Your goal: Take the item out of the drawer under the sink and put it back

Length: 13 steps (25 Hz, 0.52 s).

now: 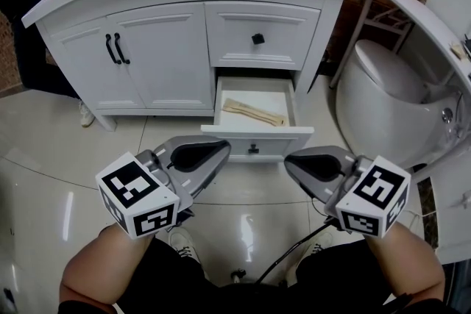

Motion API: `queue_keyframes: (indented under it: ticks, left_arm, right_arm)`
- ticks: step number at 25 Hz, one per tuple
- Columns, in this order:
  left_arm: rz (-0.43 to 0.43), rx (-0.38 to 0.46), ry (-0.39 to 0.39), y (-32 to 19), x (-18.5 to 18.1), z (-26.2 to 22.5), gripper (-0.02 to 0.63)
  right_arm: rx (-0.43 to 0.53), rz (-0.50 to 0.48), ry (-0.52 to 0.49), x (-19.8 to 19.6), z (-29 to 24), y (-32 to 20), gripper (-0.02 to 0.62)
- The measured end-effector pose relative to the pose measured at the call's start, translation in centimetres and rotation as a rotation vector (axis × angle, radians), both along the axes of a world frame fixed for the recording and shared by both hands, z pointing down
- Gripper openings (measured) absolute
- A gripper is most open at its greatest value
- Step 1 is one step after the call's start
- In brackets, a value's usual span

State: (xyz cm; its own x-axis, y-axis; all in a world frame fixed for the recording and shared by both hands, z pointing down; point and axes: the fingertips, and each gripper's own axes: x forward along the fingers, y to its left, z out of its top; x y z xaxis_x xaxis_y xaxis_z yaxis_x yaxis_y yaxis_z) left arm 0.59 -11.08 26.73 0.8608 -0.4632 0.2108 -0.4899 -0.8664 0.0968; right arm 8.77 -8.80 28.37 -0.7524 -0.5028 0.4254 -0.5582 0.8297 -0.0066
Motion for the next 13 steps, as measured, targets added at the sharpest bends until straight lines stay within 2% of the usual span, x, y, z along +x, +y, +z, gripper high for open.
queue_keyframes:
  ticks: [13]
  left_arm:
    - [0.008, 0.001, 0.000, 0.09, 0.02, 0.00, 0.005]
  right_arm:
    - [-0.010, -0.007, 0.007, -0.19, 0.45, 0.08, 0.006]
